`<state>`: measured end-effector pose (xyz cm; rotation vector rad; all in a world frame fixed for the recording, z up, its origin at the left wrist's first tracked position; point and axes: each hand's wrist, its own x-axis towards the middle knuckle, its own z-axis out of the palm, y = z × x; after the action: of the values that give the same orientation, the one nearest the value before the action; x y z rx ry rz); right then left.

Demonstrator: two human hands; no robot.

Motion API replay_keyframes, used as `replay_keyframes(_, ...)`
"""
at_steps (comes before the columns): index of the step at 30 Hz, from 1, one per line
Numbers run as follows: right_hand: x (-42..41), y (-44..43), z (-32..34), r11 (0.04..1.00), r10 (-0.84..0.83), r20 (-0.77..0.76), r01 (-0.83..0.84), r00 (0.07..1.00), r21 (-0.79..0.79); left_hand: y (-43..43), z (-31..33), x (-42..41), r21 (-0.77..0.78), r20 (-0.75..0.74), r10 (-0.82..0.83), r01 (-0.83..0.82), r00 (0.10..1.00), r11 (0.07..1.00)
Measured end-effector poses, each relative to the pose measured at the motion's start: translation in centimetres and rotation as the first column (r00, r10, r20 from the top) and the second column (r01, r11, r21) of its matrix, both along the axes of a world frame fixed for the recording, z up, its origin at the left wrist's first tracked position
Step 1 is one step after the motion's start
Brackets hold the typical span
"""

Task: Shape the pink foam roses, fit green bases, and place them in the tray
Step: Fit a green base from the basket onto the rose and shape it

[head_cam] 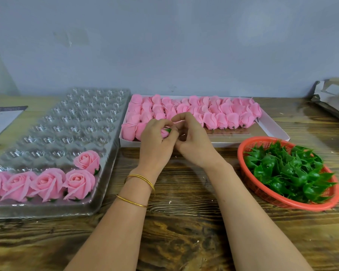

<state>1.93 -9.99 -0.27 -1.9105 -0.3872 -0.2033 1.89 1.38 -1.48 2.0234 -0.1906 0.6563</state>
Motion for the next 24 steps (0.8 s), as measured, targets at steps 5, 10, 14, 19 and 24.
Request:
replay_keyframes(5, -0.1, 0.3, 0.1, 0.998, -0.009, -0.008, 0.009, 1.000, 0.055, -0.1, 0.1, 0.0, -0.006, 0.006, 0.020, -0.020, 1.000, 1.000)
replay_keyframes(10, -0.1, 0.4, 0.2, 0.996, -0.004, -0.010, 0.005, 1.000, 0.093, -0.1, 0.2, -0.1, -0.017, -0.003, 0.022, -0.022, 1.000, 1.000)
replay_keyframes(14, -0.1, 0.5, 0.2, 0.993, -0.007, -0.028, 0.010, 1.000, 0.122, -0.2, 0.4, -0.1, -0.031, -0.014, 0.033, -0.034, 0.999, 0.999)
replay_keyframes(19, -0.2, 0.3, 0.5, 0.990, 0.008, -0.069, 0.002, 0.998, 0.142, -0.2, 0.7, -0.3, -0.022, -0.018, 0.056, -0.056, 0.998, 0.998)
replay_keyframes(24, -0.2, 0.2, 0.8, 0.983, -0.003, -0.116, 0.024, 0.993, 0.183, -0.1, 1.0, -0.4, -0.013, 0.005, 0.087, -0.087, 0.996, 0.996)
